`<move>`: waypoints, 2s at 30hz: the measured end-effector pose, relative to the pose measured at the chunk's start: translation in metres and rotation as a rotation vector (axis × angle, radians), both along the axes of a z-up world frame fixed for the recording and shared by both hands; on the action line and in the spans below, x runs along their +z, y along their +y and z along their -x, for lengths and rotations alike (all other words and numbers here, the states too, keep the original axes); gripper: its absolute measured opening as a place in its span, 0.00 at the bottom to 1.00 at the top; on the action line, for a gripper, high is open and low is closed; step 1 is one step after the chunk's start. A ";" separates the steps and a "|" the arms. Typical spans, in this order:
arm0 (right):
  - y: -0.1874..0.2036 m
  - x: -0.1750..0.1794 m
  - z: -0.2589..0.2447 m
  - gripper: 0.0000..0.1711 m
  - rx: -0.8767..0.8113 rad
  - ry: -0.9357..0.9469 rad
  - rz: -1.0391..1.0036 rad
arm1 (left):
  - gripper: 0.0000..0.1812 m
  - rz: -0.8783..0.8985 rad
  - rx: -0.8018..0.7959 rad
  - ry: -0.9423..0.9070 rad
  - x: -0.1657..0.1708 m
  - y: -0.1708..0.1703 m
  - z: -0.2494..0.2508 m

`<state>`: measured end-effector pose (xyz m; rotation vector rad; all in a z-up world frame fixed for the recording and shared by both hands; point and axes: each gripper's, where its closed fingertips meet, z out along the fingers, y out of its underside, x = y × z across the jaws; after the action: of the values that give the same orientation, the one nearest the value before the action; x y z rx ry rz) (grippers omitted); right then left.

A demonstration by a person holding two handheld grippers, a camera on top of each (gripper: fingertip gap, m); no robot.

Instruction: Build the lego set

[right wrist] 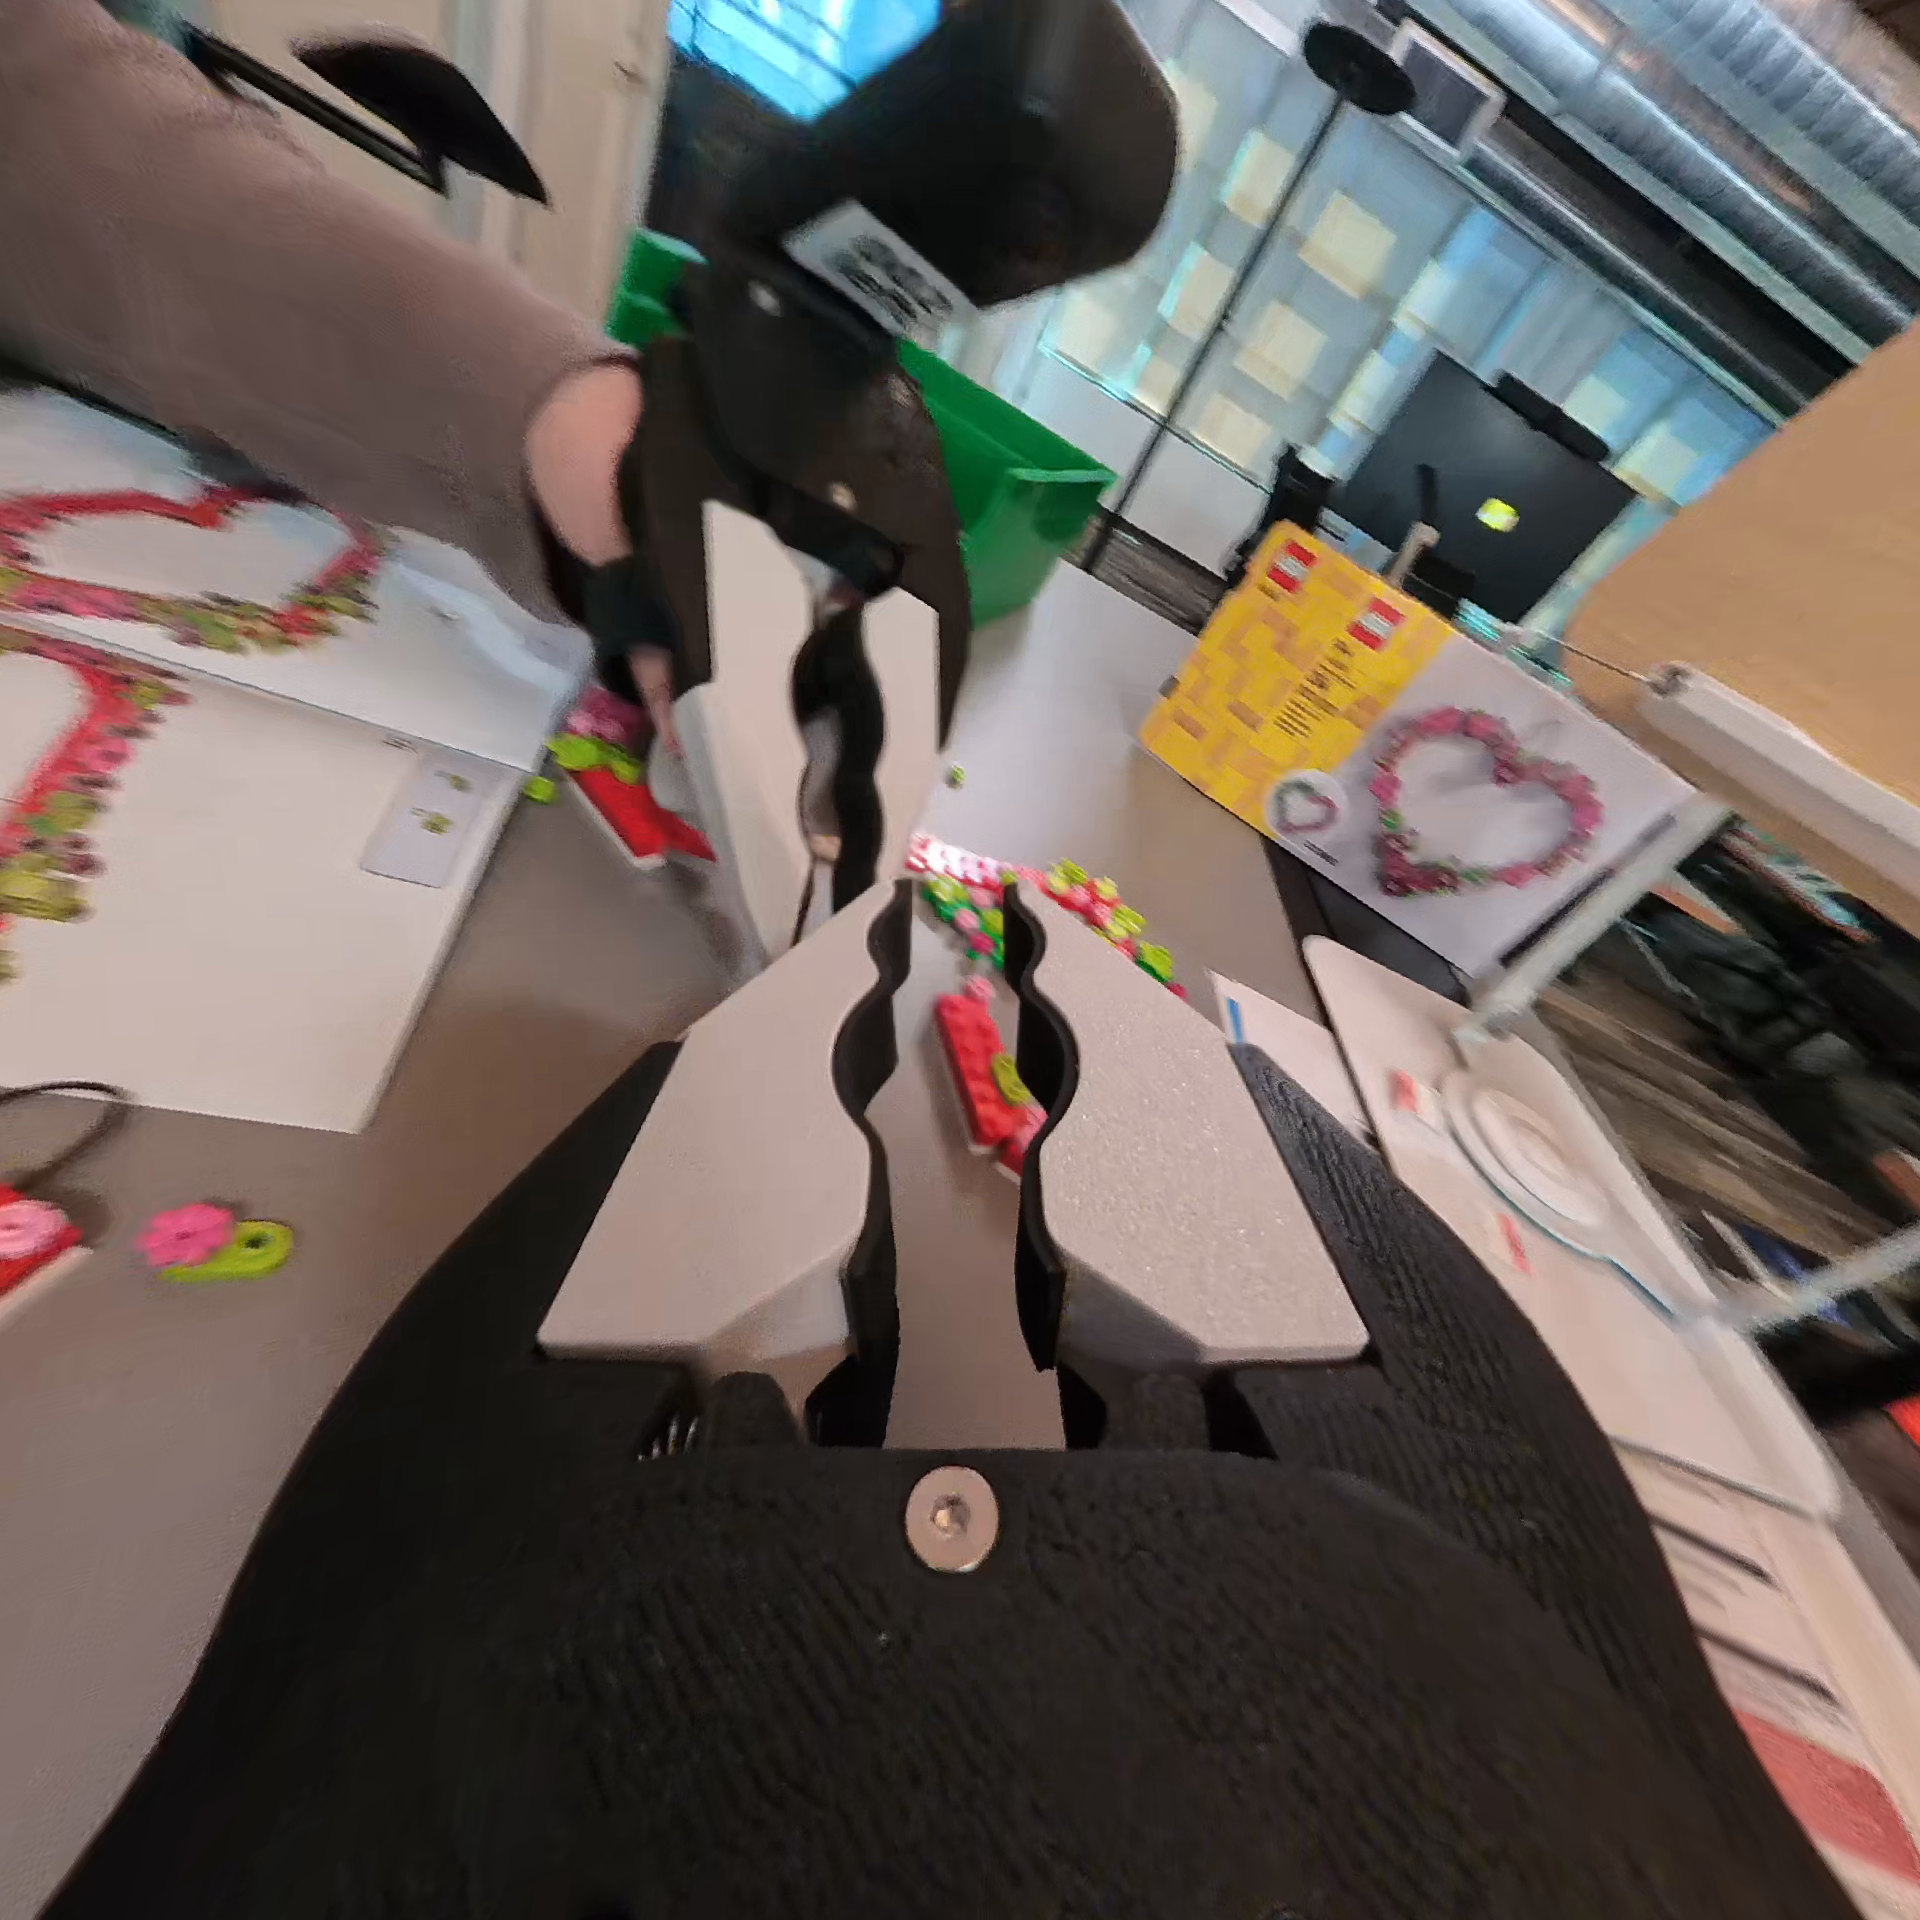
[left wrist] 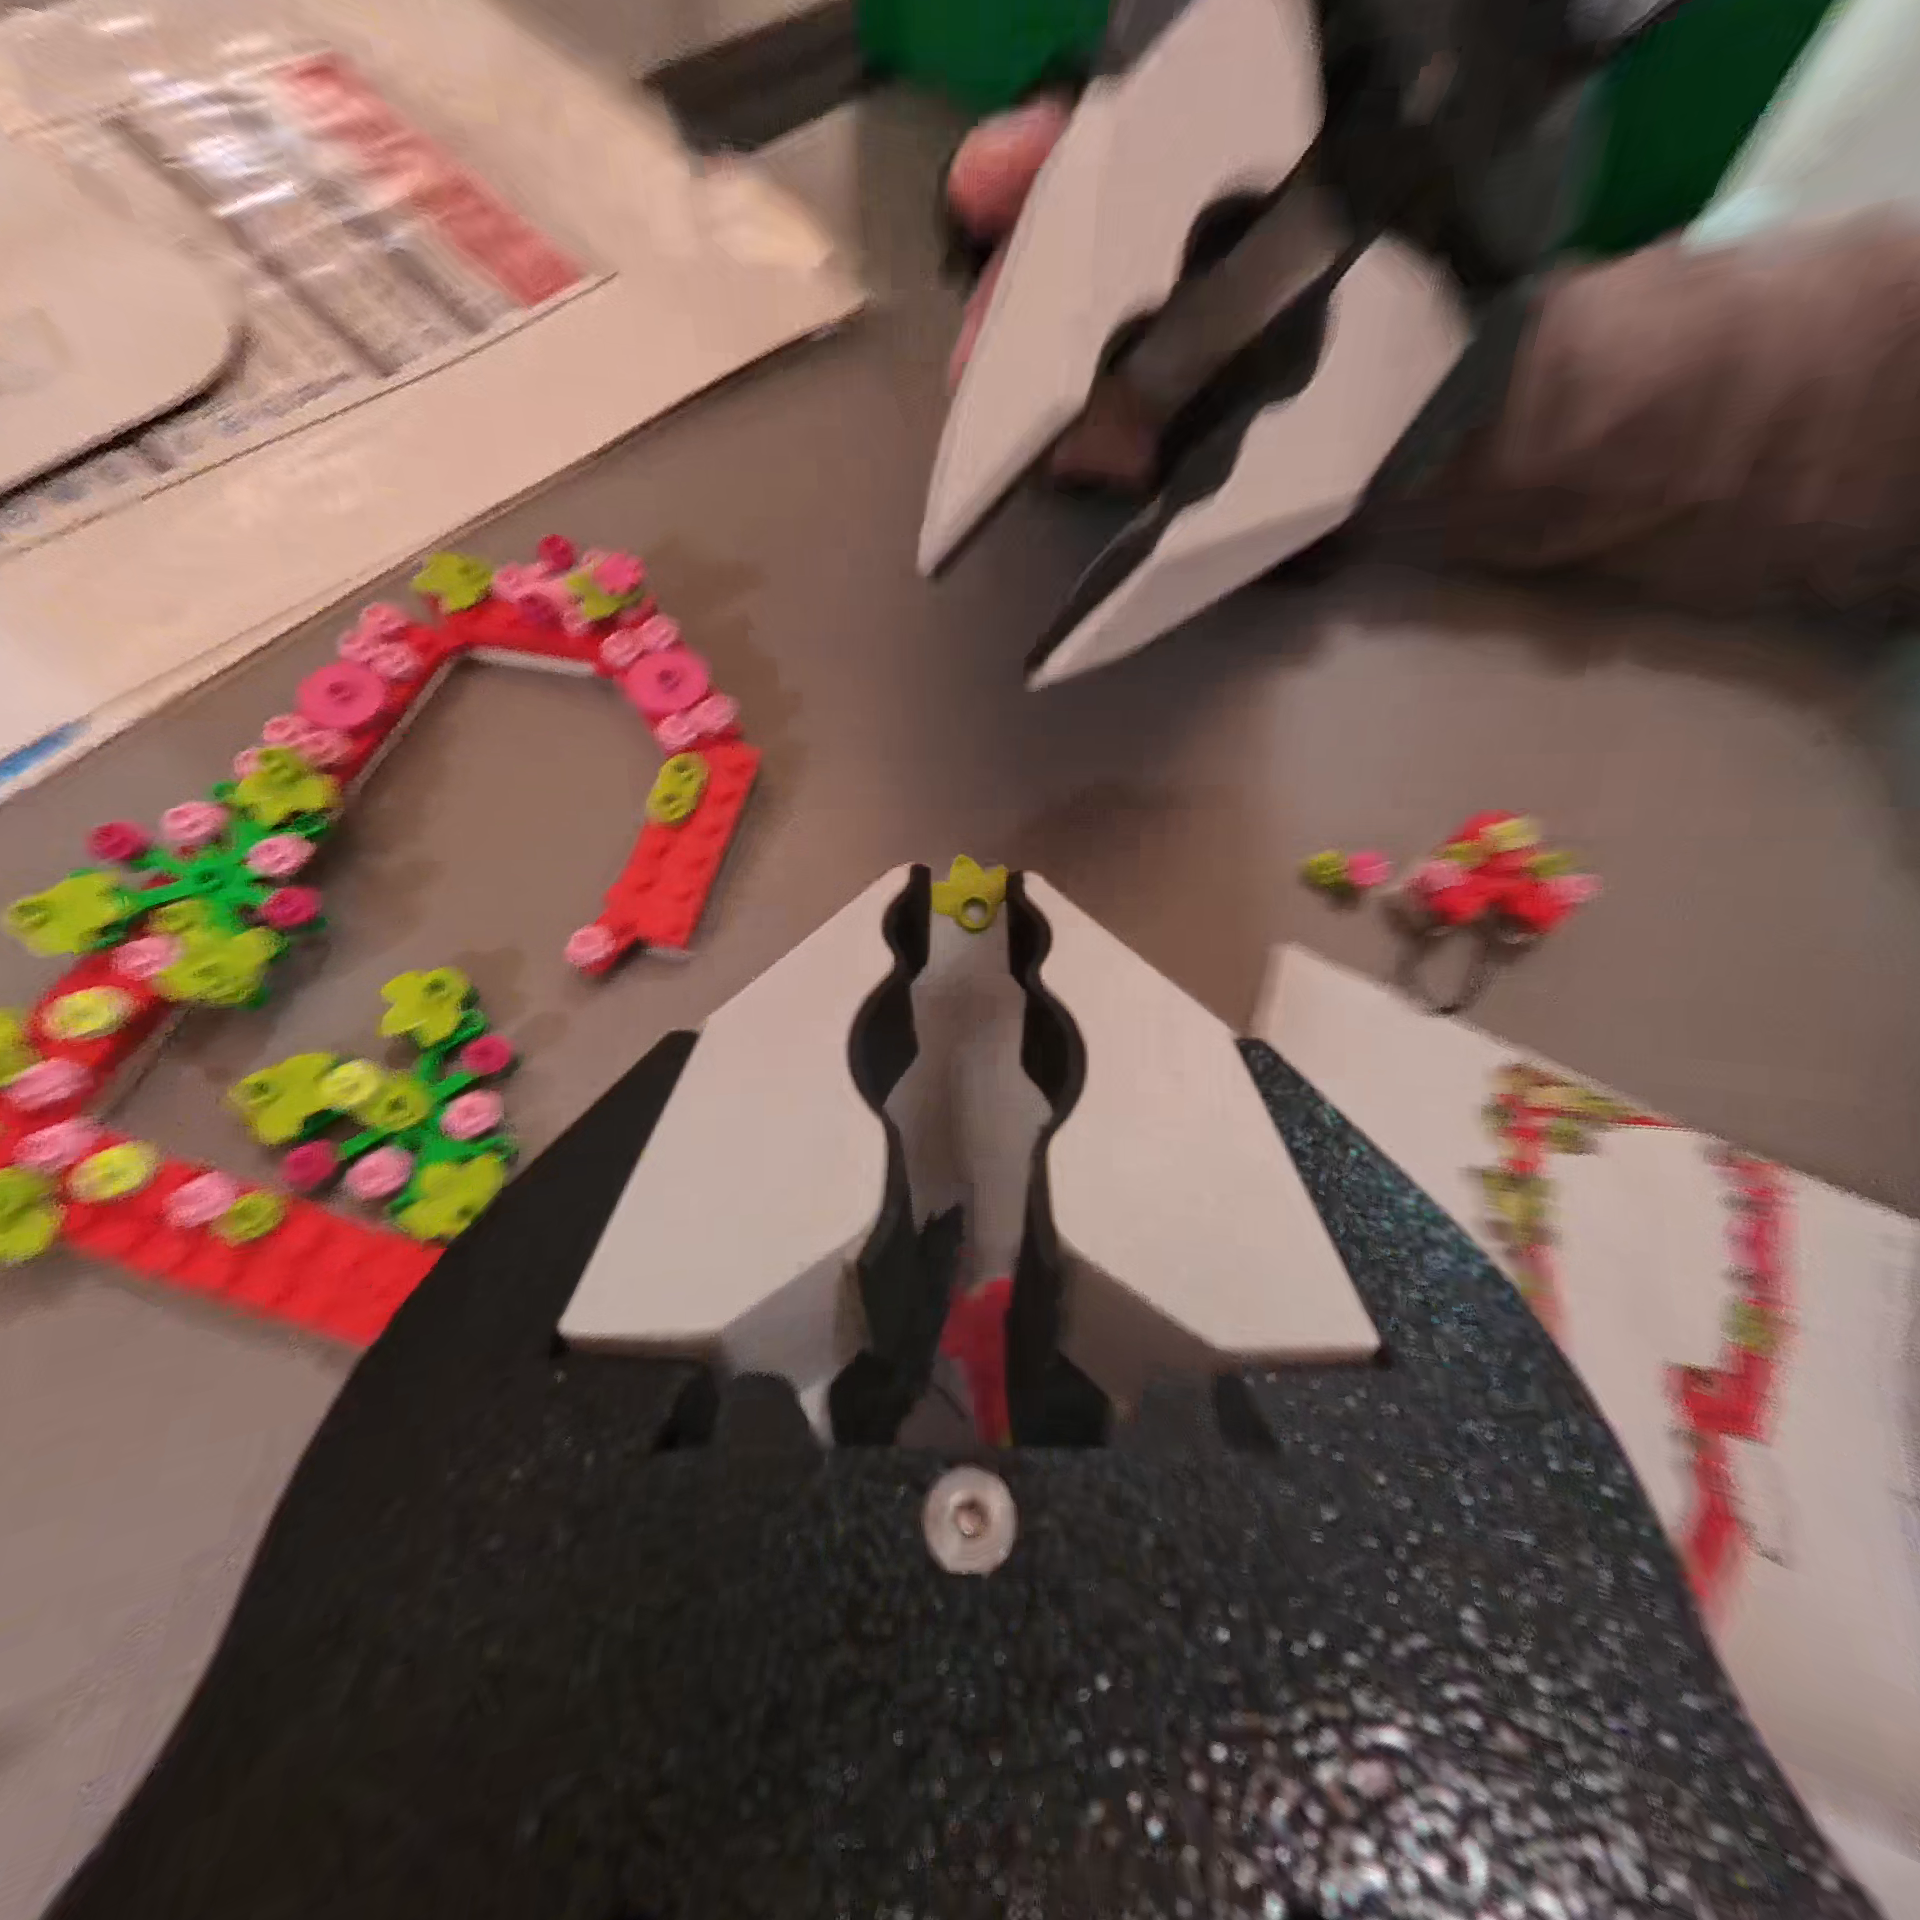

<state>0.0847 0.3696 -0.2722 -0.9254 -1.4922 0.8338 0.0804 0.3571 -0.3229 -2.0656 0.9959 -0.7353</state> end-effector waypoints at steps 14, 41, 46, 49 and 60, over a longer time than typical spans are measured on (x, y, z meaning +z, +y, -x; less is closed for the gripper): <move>-0.057 0.007 0.003 0.03 0.351 -0.037 0.231 | 0.07 0.546 -0.259 -0.630 0.053 -0.039 -0.011; -0.002 0.026 0.003 0.00 0.349 0.063 0.942 | 0.20 -1.279 0.095 0.228 0.073 0.005 -0.004; -0.007 0.024 0.004 0.00 0.364 0.042 0.949 | 0.15 -1.261 0.115 0.242 0.073 0.007 -0.003; -0.010 0.023 0.004 0.00 0.373 0.028 0.948 | 0.15 -1.230 0.122 0.234 0.074 0.006 -0.006; -0.013 0.022 0.005 0.00 0.374 0.021 0.955 | 0.16 -1.239 0.116 0.357 0.071 0.012 -0.006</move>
<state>0.0800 0.3562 -0.2497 -1.3122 -1.2370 1.9104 0.0864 0.3688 -0.2519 -1.1139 1.0893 0.3297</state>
